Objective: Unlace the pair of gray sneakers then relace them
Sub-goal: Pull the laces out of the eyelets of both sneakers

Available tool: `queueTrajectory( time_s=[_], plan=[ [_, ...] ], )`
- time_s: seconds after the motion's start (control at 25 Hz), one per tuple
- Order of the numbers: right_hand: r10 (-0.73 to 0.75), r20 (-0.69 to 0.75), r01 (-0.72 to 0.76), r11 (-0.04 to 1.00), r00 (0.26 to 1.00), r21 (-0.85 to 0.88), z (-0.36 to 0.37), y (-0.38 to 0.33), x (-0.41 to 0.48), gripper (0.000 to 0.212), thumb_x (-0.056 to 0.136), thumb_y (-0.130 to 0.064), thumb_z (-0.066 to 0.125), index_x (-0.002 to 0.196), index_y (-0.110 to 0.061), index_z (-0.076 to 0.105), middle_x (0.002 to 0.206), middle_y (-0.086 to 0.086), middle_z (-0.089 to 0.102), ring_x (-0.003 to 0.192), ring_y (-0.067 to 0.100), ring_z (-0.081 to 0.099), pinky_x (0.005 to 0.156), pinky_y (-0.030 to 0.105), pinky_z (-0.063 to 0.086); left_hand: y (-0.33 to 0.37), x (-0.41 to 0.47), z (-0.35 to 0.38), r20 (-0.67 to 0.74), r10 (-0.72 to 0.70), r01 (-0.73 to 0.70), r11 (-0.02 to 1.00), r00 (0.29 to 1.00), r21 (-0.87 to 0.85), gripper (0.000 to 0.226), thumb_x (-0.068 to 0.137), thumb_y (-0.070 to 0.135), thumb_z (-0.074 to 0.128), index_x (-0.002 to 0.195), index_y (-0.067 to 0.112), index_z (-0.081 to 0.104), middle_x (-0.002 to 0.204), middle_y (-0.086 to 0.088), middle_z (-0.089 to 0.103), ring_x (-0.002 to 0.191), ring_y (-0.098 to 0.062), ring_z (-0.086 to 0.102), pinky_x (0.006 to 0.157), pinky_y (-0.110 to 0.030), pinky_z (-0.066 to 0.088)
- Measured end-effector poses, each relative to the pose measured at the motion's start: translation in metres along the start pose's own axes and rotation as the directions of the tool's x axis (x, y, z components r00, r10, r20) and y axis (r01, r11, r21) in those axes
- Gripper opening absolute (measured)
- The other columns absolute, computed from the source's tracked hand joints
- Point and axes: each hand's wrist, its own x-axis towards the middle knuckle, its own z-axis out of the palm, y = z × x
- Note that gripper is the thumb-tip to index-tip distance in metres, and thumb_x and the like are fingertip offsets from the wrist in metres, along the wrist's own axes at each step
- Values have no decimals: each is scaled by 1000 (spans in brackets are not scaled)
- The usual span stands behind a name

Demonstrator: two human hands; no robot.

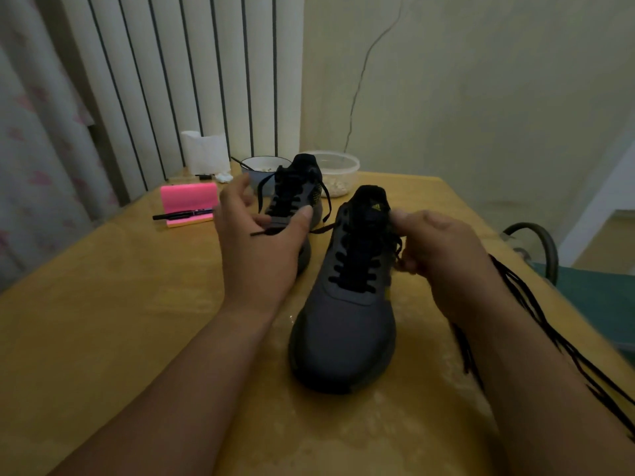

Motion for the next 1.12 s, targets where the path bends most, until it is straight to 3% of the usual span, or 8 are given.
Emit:
queueTrajectory(
  time_s=[0.12, 0.28, 0.52, 0.68, 0.76, 0.84, 0.96, 1.12],
  plan=[
    [-159, 20, 160, 979, 987, -124, 9, -3, -8, 27, 100, -32, 67, 88, -9, 72, 65, -8, 61, 61, 7, 54, 62, 26, 47, 0, -4, -2, -170, 305, -275, 945, 937, 179, 78, 87, 32, 81, 153, 24, 40, 147, -2, 34, 134, -25, 46, 109, -47, 47],
    [-116, 61, 89, 936, 991, 340, 8, -7, -5, 19, 99, -32, 60, 87, -18, 62, 84, -1, 66, 89, 16, 62, 88, 36, 46, 3, -2, -7, -198, 456, -414, 883, 868, 222, 61, 88, 20, 77, 144, 15, 52, 138, -6, 43, 128, -27, 51, 105, -48, 46],
    [-48, 130, -63, 683, 990, 728, 5, -7, -1, 26, 100, -21, 45, 76, -17, 54, 87, 0, 69, 102, 19, 68, 98, 37, 44, 0, -17, 18, 528, 149, -181, 983, 836, 10, 95, 92, 29, 79, 164, 41, 17, 164, 13, 32, 148, 4, 33, 121, -32, 38],
    [-73, 43, -4, 460, 996, 888, -18, -12, -5, 20, 87, -24, 52, 67, -20, 49, 76, -4, 58, 81, 16, 62, 85, 34, 46, -3, -19, 22, 556, 43, -58, 998, 830, 9, 93, 99, 26, 69, 163, 48, 6, 169, 11, 24, 154, -2, 26, 128, -41, 28],
    [83, -11, -48, 679, 996, 733, -21, -8, -2, 27, 97, -29, 52, 72, -19, 50, 66, -4, 51, 64, 16, 55, 68, 31, 47, -1, -23, 23, 535, 4, -12, 1000, 845, 11, 85, 101, 26, 64, 164, 46, 10, 166, 13, 28, 151, -2, 29, 127, -39, 31],
    [96, -134, -75, 985, 986, 155, -16, 1, 1, 33, 103, -46, 55, 87, -17, 58, 72, -5, 59, 66, 16, 59, 64, 32, 46, 3, -27, 24, 512, -4, -16, 999, 859, 34, 79, 102, 26, 62, 164, 41, 16, 164, 16, 30, 147, 2, 31, 124, -31, 31],
    [-267, -178, 151, 859, 947, -489, 2, 16, 1, 41, 98, -64, 54, 119, -30, 64, 113, -9, 63, 107, 10, 61, 88, 33, 50, 4, -27, 24, 488, 9, -34, 999, 873, 43, 74, 101, 24, 63, 163, 38, 24, 159, 16, 35, 142, 7, 34, 119, -22, 32],
    [-473, 11, 341, 619, 881, -708, 18, 15, 8, 38, 97, -57, 57, 129, -39, 68, 129, -10, 56, 125, 14, 47, 103, 45, 39, 2, -28, 23, 480, 22, -40, 999, 877, 27, 72, 99, 24, 64, 160, 36, 29, 154, 14, 39, 141, 2, 40, 121, -30, 37]
  ],
)
